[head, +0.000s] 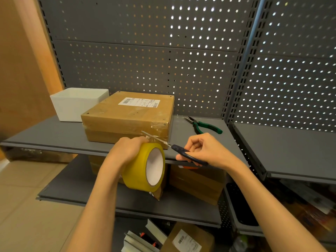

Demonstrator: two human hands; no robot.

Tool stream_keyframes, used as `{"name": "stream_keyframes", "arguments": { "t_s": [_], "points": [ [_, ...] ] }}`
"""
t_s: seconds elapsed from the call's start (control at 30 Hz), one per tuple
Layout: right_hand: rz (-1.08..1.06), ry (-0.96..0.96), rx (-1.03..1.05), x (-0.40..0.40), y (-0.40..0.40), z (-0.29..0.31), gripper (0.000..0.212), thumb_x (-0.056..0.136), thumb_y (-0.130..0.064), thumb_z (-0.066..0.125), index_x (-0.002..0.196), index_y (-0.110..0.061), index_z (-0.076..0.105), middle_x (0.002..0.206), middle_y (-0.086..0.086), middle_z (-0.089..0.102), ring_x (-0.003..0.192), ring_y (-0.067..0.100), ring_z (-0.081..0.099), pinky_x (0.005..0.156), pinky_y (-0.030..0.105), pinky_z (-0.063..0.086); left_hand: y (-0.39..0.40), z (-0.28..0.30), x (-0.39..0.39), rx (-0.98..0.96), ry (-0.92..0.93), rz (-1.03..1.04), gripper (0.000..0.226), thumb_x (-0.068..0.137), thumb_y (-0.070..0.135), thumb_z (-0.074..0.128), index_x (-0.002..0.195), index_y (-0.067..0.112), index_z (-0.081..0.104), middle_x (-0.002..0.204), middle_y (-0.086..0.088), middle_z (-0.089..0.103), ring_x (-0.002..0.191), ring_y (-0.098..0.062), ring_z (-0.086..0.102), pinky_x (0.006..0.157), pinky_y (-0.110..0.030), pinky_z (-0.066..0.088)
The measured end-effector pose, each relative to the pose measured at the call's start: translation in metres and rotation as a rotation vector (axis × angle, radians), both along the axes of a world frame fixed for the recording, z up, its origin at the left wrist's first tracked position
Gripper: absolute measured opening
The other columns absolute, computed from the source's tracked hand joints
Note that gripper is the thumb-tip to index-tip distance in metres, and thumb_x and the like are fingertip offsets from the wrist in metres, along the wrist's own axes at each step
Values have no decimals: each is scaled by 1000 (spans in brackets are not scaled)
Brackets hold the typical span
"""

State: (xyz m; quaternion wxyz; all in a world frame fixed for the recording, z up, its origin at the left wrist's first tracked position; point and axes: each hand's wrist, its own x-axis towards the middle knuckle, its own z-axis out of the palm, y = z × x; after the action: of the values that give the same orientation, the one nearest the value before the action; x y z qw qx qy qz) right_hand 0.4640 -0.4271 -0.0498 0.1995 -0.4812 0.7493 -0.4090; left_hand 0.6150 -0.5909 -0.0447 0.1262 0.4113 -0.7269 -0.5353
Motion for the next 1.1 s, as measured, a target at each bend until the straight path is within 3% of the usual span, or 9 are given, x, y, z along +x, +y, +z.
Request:
{"name": "stream_keyframes", "arguments": {
  "t_s": [0.2,0.3,0.47,0.6,0.67,0.77,0.83,0.93,1.1],
  "points": [
    [-5,23,36,6,1,-1,33,68,-32,80,81,-5,65,75,15,71,66,18,66,67,31,55,4,-2,11,92,36,10,42,83,40,61,102,2,65,102,-22,68,93,-36,63,92,-47,49],
    [-14,-1,-8,9,2,3,22,73,-24,77,79,-8,64,71,13,69,56,10,63,55,21,53,8,0,16,108,76,10,40,85,37,61,104,3,63,98,-19,65,83,-32,60,84,-43,48],
    [-165,-169,-289,5,5,14,16,76,-17,73,78,-5,62,59,2,65,44,8,57,45,18,48,12,2,22,82,126,63,35,85,39,61,106,11,52,100,-12,55,89,-30,51,80,-38,40],
    [-357,-117,-327,-1,2,7,19,77,-22,74,83,-8,63,75,12,69,62,14,64,61,28,56,17,8,25,40,175,94,35,87,36,59,111,10,54,109,-10,49,96,-28,46,80,-36,35],
    [-428,-131,-307,-3,1,0,16,81,-19,71,90,-8,63,78,9,69,69,13,64,66,23,56,19,12,26,0,205,104,31,89,33,57,113,12,55,108,-6,43,96,-23,40,80,-33,30],
    [-530,21,-217,-4,1,-9,24,83,-22,69,99,-6,63,73,-2,63,69,5,58,58,11,45,20,14,29,-31,248,116,29,91,30,55,115,15,58,109,0,43,99,-18,39,82,-31,28],
    [-580,153,-144,-1,1,-12,24,83,-25,69,99,-8,64,79,-1,60,73,8,55,58,12,41,20,14,32,-44,243,106,14,92,31,54,93,18,60,99,5,49,92,-16,43,77,-30,31],
    [-609,322,-51,3,-2,-17,22,85,-25,67,94,-6,67,79,3,59,73,14,57,61,21,42,22,12,35,-90,241,67,21,93,33,53,75,21,57,78,6,48,72,-10,43,67,-31,32],
    [-633,464,101,6,-14,-18,24,88,-25,63,98,-4,65,92,13,66,86,27,63,69,31,49,23,13,38,-212,267,58,20,92,35,53,86,16,56,89,-5,44,68,-13,38,59,-24,27]
  ]
}}
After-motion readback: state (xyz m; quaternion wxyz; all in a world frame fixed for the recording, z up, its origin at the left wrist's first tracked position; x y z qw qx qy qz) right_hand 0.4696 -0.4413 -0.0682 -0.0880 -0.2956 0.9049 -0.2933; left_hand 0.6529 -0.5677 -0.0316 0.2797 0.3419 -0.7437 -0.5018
